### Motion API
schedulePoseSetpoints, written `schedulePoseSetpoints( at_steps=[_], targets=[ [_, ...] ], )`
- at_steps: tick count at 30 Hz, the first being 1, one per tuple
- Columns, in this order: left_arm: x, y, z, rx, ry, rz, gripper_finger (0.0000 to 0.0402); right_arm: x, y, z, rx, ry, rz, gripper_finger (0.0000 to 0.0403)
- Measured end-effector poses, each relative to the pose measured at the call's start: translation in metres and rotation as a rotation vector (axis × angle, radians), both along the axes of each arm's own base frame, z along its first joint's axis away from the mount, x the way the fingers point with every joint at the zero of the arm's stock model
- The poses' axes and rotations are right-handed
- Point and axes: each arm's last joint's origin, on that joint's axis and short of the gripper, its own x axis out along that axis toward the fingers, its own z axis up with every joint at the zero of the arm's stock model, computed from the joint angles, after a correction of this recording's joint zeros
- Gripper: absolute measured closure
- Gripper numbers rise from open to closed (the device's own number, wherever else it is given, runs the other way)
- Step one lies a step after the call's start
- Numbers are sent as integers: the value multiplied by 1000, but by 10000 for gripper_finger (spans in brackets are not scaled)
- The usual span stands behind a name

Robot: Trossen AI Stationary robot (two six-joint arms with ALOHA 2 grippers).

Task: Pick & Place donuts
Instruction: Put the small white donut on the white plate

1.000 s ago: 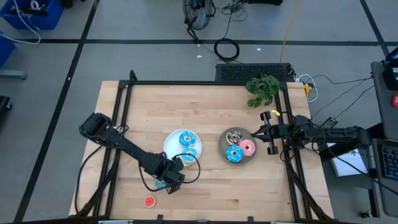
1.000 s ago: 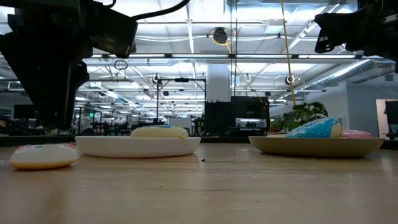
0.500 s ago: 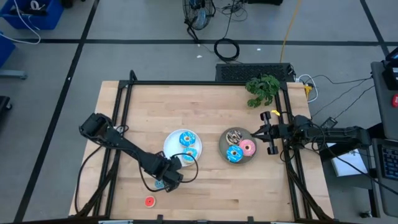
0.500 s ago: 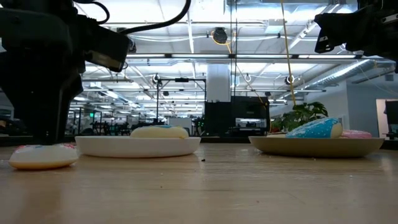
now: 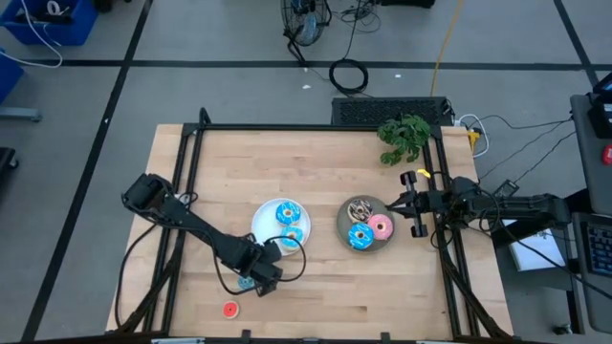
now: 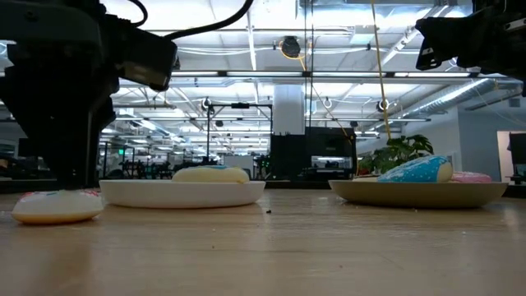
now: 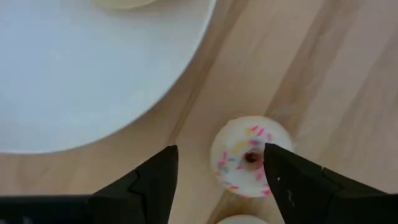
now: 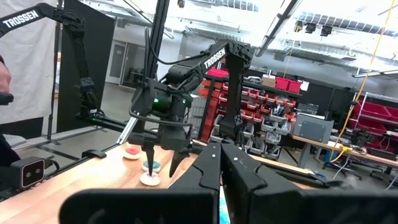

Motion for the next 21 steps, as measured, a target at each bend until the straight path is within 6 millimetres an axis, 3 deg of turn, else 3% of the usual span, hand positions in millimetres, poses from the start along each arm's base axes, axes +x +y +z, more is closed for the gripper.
schedulePoseSetpoints(
  at_steps=[9,17,21],
  targets=[
    [-2,2,-1,34,22,2,165,0,0,0,-2,-1,-1,403],
    [4,-4,-24,32,68,-40,165,0,0,0,-5,4,-2,403],
    [5,-2,-26,35,70,-46,165,1,0,-1,-7,8,-3,403]
  ],
)
